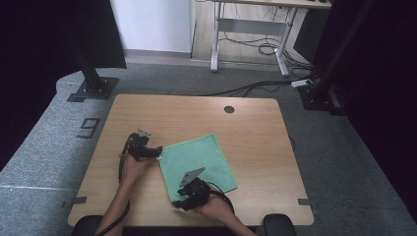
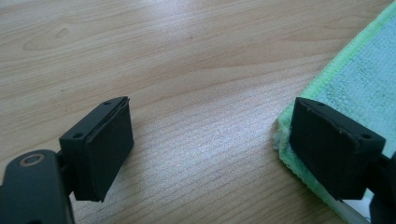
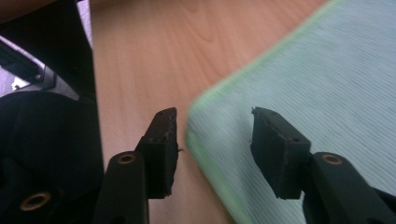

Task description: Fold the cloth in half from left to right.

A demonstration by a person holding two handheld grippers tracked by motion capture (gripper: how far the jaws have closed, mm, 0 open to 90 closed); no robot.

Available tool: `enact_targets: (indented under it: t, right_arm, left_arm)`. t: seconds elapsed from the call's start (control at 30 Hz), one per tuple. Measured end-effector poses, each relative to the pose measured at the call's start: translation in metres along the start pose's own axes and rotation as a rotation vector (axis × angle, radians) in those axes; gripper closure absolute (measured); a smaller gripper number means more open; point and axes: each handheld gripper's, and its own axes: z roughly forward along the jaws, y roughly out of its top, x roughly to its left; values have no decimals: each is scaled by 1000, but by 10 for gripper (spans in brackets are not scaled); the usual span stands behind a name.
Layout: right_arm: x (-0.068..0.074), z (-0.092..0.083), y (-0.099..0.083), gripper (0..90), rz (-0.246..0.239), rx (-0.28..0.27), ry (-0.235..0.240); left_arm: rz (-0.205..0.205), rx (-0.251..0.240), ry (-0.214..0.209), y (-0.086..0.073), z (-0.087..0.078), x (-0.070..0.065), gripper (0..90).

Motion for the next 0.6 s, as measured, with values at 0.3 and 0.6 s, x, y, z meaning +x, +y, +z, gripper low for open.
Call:
enact_targets:
  t: [0.3,0.6]
  right_arm:
    - [12,18,8,646,-49,58,-35]
    - [15,19,7,848,-84,70,-115]
  left_arm:
    - [0,2,1,0,0,0,140]
    - [66,-41,-81,-4,-5,-7,449]
